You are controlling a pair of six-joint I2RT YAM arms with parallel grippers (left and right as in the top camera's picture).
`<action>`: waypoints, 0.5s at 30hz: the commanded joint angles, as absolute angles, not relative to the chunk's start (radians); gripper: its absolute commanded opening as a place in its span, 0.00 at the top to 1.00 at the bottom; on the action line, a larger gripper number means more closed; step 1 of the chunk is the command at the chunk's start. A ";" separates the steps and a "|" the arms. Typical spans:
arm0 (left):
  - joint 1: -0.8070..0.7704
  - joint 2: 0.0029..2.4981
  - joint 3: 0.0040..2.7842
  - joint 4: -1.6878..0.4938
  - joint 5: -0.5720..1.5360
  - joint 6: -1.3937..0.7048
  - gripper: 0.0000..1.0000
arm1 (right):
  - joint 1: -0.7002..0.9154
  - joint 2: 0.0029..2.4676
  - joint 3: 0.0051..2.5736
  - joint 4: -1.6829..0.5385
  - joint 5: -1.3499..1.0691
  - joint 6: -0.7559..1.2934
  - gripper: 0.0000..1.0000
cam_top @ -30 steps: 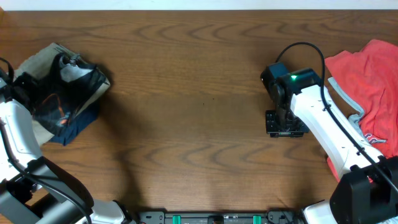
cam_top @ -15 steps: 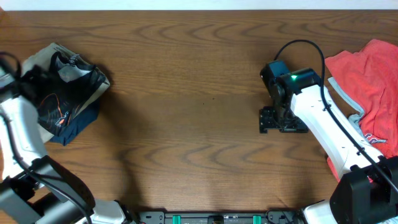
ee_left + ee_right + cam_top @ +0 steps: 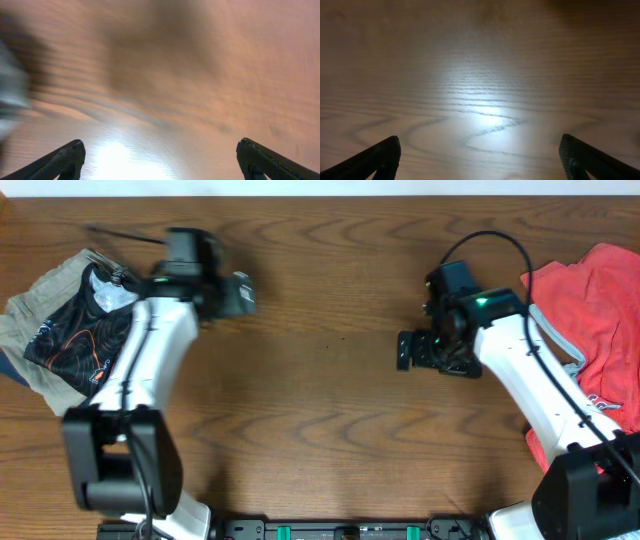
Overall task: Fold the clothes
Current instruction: 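Release the bundle and raise the left gripper away from the pile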
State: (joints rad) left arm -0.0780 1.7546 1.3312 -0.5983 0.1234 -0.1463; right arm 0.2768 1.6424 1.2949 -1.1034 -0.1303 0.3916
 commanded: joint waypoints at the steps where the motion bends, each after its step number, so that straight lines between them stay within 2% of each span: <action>1: -0.177 1.789 1.327 -0.684 0.119 -0.070 0.02 | 0.184 1.626 1.297 -1.091 -0.271 0.331 0.01; 6: -0.238 1.789 1.328 -0.913 0.120 -0.103 0.02 | 0.084 1.626 1.297 -1.154 -0.318 0.232 0.01; 15: -0.197 1.787 1.328 -1.261 0.124 -0.188 0.02 | 0.044 1.627 1.282 -1.289 -0.269 0.174 0.01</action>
State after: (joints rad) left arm -0.2119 1.7897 1.3254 -1.2179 0.1268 -0.1604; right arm 0.0490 1.6424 1.2934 -1.2739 -0.2726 0.2100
